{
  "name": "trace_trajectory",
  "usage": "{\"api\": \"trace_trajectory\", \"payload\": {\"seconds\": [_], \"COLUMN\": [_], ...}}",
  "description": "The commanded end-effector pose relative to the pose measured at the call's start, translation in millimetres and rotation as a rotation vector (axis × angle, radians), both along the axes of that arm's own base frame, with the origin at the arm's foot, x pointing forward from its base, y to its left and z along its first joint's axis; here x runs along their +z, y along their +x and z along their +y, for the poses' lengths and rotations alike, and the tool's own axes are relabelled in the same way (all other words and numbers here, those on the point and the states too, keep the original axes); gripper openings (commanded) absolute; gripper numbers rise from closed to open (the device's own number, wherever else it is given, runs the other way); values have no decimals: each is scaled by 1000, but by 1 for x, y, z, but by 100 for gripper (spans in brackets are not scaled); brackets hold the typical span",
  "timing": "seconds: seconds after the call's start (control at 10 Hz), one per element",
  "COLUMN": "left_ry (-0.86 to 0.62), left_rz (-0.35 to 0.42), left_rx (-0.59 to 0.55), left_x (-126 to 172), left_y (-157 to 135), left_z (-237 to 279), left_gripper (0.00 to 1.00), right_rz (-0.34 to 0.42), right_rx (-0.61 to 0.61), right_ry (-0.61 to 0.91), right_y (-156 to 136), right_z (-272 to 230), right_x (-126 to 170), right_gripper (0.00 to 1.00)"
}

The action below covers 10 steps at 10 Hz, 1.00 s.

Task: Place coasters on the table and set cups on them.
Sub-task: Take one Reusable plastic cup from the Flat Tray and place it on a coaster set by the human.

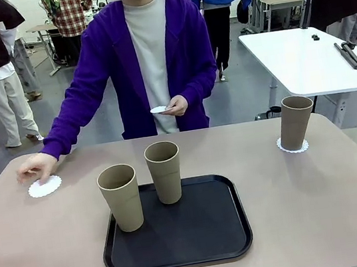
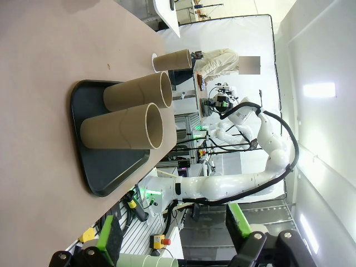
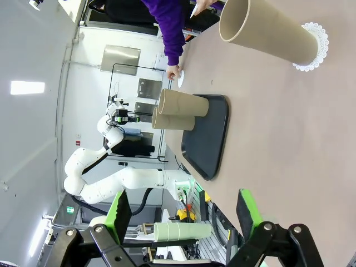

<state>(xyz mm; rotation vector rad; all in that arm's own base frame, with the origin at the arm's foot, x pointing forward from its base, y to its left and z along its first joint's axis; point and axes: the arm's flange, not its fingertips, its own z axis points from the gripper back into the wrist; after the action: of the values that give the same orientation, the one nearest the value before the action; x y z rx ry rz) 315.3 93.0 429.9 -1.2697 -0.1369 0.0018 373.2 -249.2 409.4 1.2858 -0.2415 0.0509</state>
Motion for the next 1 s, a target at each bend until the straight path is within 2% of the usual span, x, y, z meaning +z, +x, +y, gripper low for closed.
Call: {"api": "trace_trajectory", "payload": {"seconds": [0.0,0.9], "left_ry": [-12,-12], "left_rz": [-17,-17], "left_rx": [-2,-2], "left_x": [1,1], "left_y": [-1,-1], "left_z": [1,1], "left_gripper": [100,100], "right_rz": [0,0], "right_rx": [0,0], "right_ry": [4,4], "right_y": [2,2], "right_z": [-1,-1], "right_x": [1,1], "right_gripper": [100,100]}}
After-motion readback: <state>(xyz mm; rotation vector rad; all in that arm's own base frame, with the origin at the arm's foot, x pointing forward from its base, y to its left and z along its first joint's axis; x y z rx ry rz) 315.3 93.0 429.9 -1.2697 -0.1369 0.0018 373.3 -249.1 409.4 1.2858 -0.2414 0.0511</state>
